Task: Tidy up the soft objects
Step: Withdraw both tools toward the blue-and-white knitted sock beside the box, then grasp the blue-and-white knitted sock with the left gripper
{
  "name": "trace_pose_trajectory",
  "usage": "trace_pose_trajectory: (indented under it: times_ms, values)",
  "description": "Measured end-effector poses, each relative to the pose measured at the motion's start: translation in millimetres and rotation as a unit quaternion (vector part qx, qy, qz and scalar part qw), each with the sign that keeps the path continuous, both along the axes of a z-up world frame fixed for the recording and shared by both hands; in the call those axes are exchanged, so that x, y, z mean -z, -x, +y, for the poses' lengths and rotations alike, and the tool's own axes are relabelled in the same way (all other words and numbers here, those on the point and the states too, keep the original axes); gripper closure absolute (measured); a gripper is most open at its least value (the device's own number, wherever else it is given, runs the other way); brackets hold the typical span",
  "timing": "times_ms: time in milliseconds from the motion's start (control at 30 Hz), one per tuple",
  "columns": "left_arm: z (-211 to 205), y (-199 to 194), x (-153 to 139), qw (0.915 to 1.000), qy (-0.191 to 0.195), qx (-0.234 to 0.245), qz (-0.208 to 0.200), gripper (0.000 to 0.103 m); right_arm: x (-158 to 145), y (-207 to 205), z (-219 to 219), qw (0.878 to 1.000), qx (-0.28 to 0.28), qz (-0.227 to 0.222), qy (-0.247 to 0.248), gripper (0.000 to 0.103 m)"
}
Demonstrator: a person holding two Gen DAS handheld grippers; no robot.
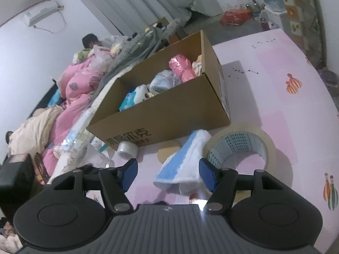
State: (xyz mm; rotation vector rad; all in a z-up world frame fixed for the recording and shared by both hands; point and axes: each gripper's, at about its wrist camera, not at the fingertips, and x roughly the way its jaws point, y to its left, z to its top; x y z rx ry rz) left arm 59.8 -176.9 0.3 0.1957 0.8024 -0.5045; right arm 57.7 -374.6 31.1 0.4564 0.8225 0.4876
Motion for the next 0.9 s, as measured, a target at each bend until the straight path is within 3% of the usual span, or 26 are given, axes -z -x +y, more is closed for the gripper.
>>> trace_pose_trajectory:
  times_ms: [100,200,267,367,600,900]
  values:
    - [-10,-11,12,0.9998,-0.019,-0.001,0.003,0.036,6,-5,-5,1.0,0.0,0.001,-0.015,0.052]
    - [-15,-21,24,0.9995,-0.022,-0.001,0.02,0.061,13,-9,-5,1.0,-0.002,0.008,-0.024,0.052]
    - [-14,-22,28,0.9994,-0.022,-0.006,0.025,0.086,15,-9,-2,1.0,-0.006,0.005,-0.026,0.054]
    - [-6,-22,26,0.9995,-0.014,-0.012,0.025,0.094,12,-6,3,1.0,-0.007,-0.011,-0.015,0.054]
    - [25,-7,14,0.9992,0.004,-0.014,0.038,0.097,-2,5,16,0.999,-0.022,-0.028,-0.021,0.054]
    - [91,12,20,0.9951,0.012,-0.023,0.096,0.096,33,30,50,0.995,-0.03,0.049,-0.081,0.054]
